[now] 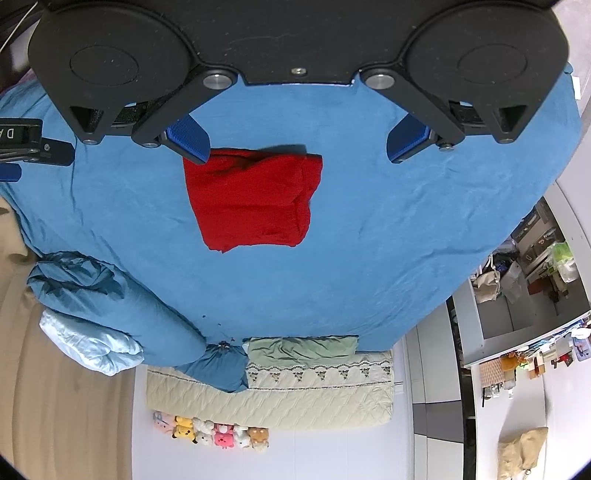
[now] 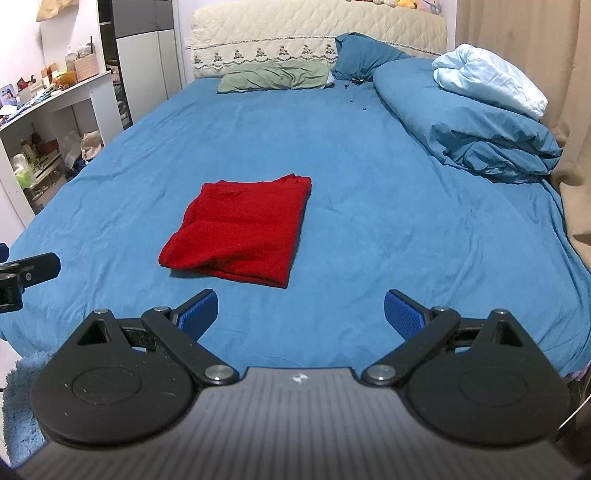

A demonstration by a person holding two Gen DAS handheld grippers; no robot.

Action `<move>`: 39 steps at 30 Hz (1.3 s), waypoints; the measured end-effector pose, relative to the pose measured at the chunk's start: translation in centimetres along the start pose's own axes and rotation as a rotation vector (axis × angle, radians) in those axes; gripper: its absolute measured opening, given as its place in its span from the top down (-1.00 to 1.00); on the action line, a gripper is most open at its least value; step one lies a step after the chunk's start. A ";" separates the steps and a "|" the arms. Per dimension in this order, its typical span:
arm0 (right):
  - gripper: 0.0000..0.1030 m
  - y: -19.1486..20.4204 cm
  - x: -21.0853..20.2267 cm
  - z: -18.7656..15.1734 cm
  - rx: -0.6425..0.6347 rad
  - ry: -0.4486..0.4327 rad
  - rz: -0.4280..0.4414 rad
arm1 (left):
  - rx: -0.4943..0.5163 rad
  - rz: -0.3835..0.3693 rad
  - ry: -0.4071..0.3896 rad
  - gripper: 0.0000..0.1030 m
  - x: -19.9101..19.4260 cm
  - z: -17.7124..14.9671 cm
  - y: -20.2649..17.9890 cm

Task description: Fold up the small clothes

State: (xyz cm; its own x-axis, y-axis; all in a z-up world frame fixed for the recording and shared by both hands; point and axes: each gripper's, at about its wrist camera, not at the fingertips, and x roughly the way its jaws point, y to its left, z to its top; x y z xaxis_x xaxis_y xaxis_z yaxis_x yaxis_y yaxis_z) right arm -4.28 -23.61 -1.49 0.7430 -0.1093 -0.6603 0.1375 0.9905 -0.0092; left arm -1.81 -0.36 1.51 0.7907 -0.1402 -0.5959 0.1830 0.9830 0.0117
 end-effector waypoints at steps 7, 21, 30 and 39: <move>-1.00 -0.2 0.0 0.1 -0.006 0.000 0.004 | -0.002 -0.001 -0.006 -1.00 -0.2 -0.1 0.2; -1.00 -0.1 -0.1 0.2 -0.010 -0.004 0.007 | -0.006 0.003 -0.008 -1.00 -0.5 -0.1 0.3; -1.00 -0.1 -0.1 0.1 -0.004 -0.002 0.009 | -0.010 0.003 -0.010 -1.00 -0.7 0.0 0.5; -1.00 -0.1 -0.1 0.1 -0.003 -0.002 0.008 | -0.011 0.006 -0.014 -1.00 -0.9 -0.1 0.3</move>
State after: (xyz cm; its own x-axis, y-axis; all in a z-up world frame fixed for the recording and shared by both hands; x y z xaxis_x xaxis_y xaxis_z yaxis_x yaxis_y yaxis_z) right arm -4.33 -23.68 -1.35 0.7451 -0.1012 -0.6593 0.1292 0.9916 -0.0063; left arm -2.51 0.09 1.95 0.7999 -0.1357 -0.5846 0.1720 0.9851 0.0067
